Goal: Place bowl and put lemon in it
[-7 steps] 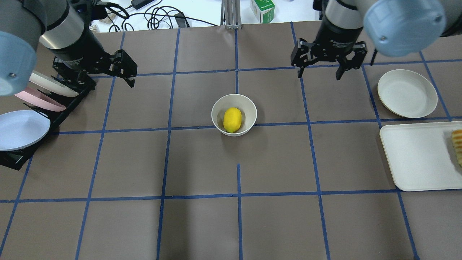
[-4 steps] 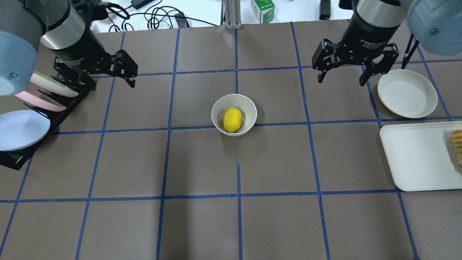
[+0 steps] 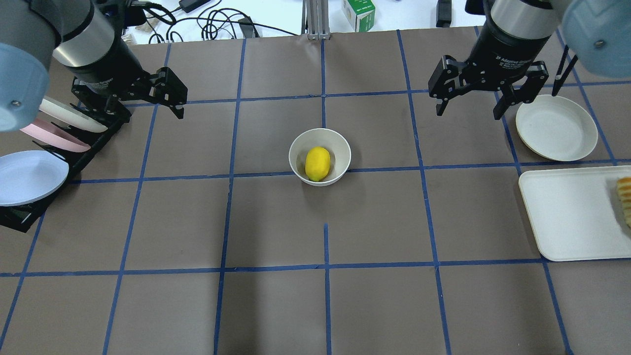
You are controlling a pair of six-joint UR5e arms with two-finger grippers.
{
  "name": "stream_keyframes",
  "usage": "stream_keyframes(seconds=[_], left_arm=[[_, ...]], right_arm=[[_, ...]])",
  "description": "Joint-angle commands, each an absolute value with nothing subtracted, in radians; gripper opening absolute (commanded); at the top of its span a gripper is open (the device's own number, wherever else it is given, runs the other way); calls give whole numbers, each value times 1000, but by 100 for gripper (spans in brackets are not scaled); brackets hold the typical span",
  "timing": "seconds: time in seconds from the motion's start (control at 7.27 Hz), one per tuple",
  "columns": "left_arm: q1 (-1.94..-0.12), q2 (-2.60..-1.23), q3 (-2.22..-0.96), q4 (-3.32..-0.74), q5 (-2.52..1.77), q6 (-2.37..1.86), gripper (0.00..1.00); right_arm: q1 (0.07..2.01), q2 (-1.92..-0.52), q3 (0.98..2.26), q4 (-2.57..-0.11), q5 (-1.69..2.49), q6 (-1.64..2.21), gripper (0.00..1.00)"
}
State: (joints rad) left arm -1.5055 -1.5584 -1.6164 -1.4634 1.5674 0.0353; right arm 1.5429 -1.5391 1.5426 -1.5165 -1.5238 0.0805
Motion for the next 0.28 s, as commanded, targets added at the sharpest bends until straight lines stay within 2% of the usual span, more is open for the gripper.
stream_keyframes(seconds=[0.0,0.14], left_arm=[[-1505,-1559,-1614,-1463,1563,37,100],[-1505,-1546,-1611,-1463,1559,35,100]], right_arm=[[1542,-1536,1549,-1517,-1522,80,100],[1540,-1537,1555,-1517,-1525,80,100]])
